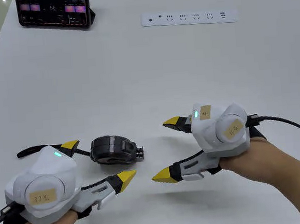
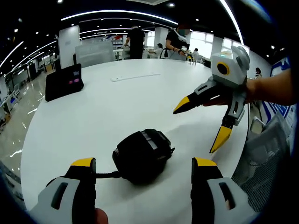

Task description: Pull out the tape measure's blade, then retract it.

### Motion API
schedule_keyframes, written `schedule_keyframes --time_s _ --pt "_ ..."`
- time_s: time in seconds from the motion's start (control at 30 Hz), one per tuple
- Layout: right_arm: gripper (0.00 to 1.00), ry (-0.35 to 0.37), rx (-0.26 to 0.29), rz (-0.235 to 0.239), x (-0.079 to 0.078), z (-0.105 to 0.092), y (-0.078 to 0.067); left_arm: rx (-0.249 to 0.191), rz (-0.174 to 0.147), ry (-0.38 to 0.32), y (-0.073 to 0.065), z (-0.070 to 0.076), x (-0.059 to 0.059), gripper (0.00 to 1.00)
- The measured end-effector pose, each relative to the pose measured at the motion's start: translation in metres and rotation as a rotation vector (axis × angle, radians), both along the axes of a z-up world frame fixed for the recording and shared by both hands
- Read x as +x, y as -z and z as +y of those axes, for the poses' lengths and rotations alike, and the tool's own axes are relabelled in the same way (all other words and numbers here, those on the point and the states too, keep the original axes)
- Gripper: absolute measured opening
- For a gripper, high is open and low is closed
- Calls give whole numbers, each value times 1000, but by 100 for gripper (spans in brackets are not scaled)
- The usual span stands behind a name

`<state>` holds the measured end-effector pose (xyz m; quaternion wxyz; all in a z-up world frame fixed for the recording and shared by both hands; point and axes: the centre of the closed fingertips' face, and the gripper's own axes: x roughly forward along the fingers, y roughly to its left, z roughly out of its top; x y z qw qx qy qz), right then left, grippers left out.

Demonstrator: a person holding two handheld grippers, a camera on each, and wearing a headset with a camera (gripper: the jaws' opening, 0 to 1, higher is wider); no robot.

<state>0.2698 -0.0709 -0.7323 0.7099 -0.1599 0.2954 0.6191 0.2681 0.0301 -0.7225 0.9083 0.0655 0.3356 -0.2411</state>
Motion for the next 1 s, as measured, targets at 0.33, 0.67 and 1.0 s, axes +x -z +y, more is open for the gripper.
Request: schedule_keyframes --time_s 0.33,0.67,1.0 --pt "86 36 -3 -14 -4 -21 -11 -12 -24 74 -9 1 -4 90" --pt "94 115 5 -36 -4 -41 -20 -33 11 112 -11 8 -16 91" --pt "99 169 7 -51 -5 -61 -30 -32 -6 140 -23 16 -22 94"
